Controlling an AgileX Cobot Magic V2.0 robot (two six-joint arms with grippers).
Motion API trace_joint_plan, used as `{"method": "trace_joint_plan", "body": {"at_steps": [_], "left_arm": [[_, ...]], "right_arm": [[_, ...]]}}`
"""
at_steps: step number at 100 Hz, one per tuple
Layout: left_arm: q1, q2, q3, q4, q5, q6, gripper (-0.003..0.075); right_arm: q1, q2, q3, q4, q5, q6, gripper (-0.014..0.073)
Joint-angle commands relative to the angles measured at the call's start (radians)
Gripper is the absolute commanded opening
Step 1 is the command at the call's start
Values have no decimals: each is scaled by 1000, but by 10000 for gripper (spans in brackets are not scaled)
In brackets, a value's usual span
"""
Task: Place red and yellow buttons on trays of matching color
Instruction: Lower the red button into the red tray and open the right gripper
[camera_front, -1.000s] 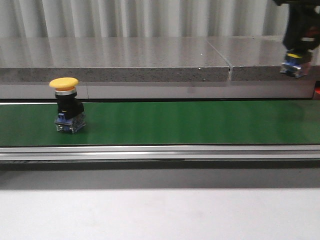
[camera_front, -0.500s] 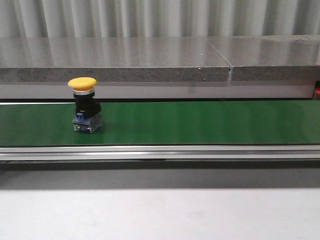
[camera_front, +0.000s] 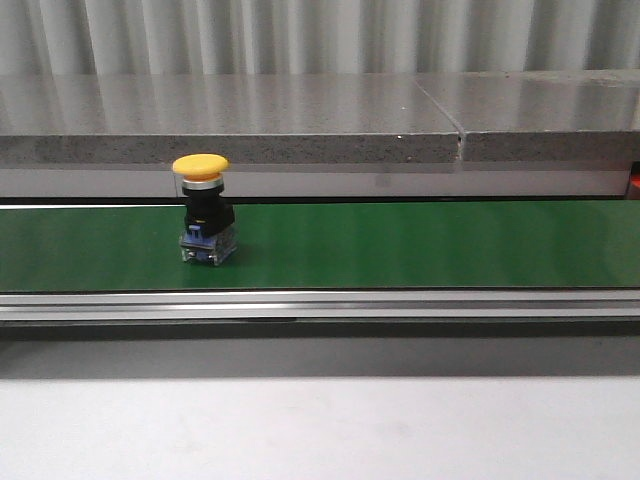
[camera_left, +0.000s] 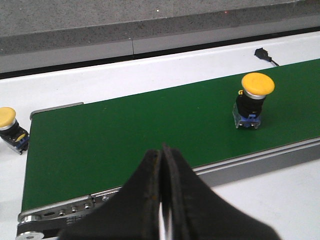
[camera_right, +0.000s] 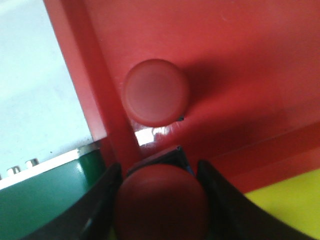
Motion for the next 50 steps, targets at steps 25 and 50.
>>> {"method": "trace_joint_plan", "body": {"at_steps": [25, 50], "left_arm": [[-7, 2, -25, -10, -68, -2, -20], [-7, 2, -25, -10, -68, -2, -20]], "right_arm": [[-5, 15, -29, 4, -89, -3, 157], [-5, 19, -29, 4, -97, -3, 357]]}}
